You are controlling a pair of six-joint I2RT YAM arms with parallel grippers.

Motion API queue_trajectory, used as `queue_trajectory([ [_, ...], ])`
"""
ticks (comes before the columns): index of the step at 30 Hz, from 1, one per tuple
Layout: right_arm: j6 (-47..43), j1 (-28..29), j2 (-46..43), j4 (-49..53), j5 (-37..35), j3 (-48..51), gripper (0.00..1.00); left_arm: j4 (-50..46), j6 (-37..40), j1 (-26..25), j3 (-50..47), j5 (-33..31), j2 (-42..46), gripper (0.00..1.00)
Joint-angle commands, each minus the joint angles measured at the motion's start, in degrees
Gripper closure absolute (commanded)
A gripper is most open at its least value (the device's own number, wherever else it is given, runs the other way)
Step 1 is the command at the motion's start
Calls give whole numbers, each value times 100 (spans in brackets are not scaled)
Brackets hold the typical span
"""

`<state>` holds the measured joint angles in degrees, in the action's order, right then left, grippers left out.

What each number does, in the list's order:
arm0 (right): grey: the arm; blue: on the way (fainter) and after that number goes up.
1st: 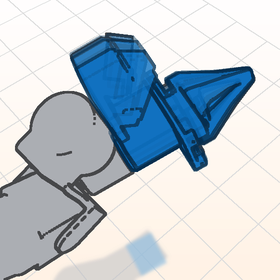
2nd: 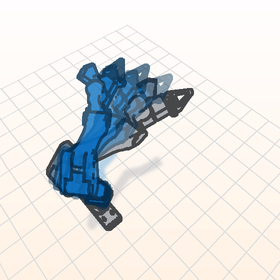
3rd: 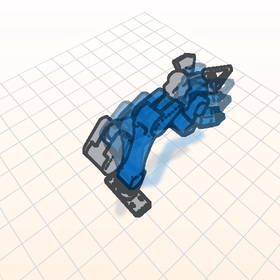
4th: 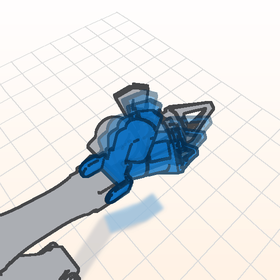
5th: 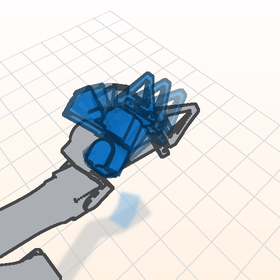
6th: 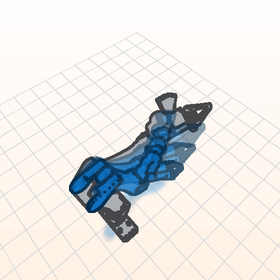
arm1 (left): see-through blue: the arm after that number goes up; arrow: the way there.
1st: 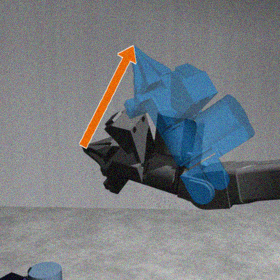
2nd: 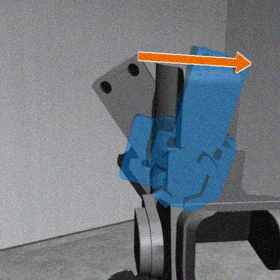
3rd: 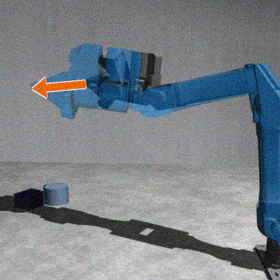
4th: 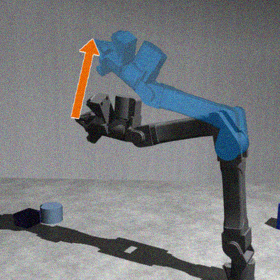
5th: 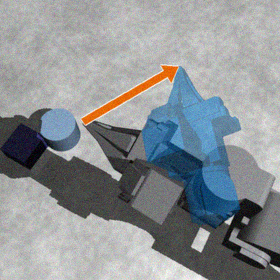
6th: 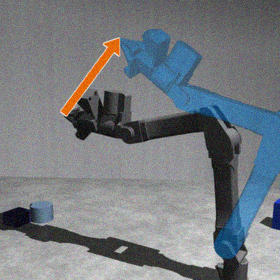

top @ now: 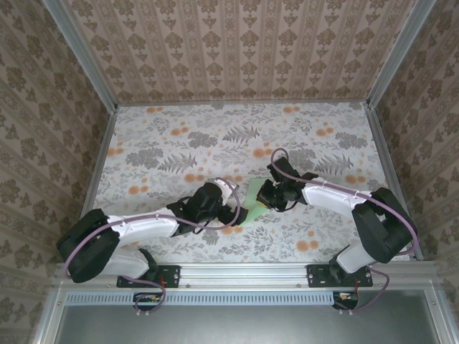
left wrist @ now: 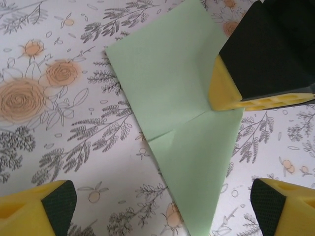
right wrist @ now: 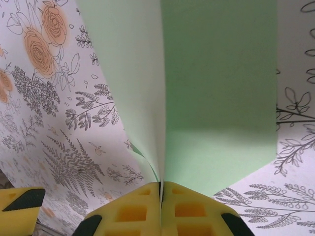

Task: Fold a paper plane with a square sheet of paper (pick it up from the middle)
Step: Fourth fold the wing at the center of the table.

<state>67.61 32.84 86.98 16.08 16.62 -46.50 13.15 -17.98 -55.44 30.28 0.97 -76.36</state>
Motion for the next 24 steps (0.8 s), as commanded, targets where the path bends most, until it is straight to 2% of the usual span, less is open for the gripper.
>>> queue_trajectory([
  [1,402,65,128,462,-135,-199,100,433,553,-47,42,-84,-275,7],
  [4,525,65,171,536,-168,-281,100,1132,893,-245,-117,-216,-547,8],
  [8,646,56,257,660,-168,-444,100,1269,1062,-302,61,-101,-933,9],
  [13,775,-13,370,682,-107,-532,100,1622,1112,-349,144,152,-1366,15],
  [24,827,-129,583,696,140,-691,97,2003,1155,-339,116,47,-1746,46],
])
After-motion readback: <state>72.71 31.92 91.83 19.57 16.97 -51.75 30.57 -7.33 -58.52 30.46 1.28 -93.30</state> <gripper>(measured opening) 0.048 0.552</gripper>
